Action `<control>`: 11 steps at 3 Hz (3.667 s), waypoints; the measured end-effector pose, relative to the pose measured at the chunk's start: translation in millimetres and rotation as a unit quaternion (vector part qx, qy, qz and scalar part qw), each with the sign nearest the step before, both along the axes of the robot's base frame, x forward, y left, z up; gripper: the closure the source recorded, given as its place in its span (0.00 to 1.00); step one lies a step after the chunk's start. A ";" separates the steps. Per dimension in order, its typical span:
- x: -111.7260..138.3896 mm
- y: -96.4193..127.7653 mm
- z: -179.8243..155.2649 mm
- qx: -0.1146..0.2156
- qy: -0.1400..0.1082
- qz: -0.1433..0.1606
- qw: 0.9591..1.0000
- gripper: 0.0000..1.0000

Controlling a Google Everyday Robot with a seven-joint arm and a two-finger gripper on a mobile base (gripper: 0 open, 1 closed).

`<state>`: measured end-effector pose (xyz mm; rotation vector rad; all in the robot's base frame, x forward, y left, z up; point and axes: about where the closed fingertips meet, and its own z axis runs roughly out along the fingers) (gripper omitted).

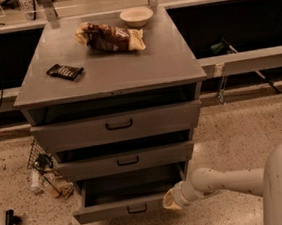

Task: Close bottom drawer

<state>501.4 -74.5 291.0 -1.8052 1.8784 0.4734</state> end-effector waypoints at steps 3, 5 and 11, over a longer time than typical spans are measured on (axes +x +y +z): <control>32.6 -21.0 -125.1 -0.030 -0.056 0.029 0.998 1.00; 93.0 -31.4 -163.2 -0.071 -0.126 0.016 0.989 1.00; 46.4 -79.2 -29.6 0.044 -0.089 -0.063 0.993 1.00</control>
Offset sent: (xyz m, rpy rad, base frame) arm 0.0380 -0.0291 -0.1373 -0.0522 -0.1528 0.0880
